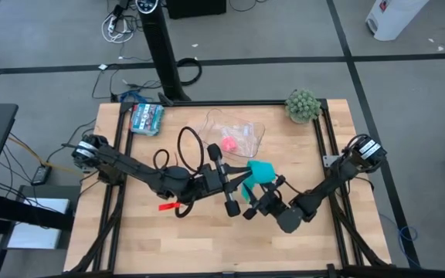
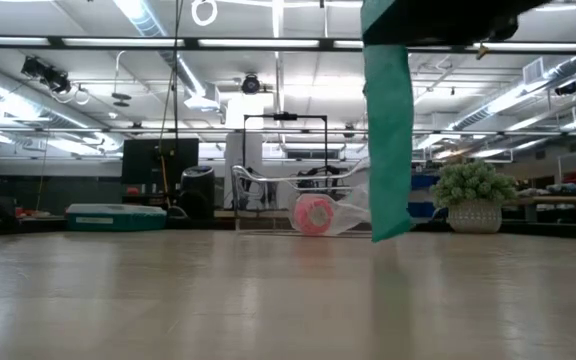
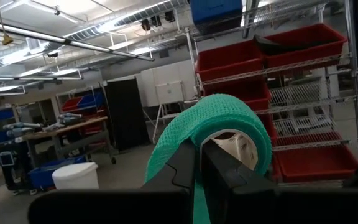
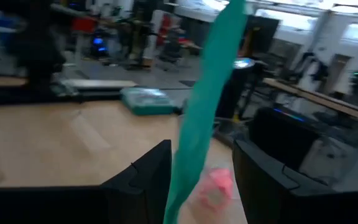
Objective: Roll bandage
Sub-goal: Roll the blue bandage
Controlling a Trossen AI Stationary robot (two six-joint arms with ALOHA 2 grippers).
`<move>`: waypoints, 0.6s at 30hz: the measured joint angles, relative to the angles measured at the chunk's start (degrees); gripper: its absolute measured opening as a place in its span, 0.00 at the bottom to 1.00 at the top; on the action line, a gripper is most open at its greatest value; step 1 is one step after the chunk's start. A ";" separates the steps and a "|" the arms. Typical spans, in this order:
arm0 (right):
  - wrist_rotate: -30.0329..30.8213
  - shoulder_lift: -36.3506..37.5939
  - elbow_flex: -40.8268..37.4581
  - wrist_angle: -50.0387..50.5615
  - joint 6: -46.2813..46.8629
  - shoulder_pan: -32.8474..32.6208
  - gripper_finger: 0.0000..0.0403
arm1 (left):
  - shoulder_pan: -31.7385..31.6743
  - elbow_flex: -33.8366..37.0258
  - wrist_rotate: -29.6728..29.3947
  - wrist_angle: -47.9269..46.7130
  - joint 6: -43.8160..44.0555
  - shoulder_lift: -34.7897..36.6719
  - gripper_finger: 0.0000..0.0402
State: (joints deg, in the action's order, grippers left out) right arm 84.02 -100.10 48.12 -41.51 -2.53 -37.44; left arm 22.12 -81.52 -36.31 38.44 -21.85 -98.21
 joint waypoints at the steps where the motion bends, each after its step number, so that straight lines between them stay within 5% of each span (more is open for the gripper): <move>1: -1.45 -0.02 -0.66 0.04 1.18 0.51 0.40 | 0.01 0.00 0.03 0.15 0.00 0.00 0.06; 7: -4.65 -0.04 -5.13 -1.34 7.37 3.00 0.37 | 0.06 0.00 0.43 0.84 -0.15 0.00 0.06; 14: -13.00 -0.04 -6.77 -6.92 0.81 3.28 0.04 | -0.02 0.00 0.54 0.86 -0.37 0.00 0.06; 18: -13.45 0.24 -7.57 -7.34 -1.46 2.81 0.01 | -0.08 0.00 0.56 0.72 -1.22 0.18 0.06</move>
State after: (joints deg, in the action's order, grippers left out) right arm 70.58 -99.86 40.54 -48.85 -3.99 -34.63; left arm 22.04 -81.52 -35.75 39.16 -23.07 -98.03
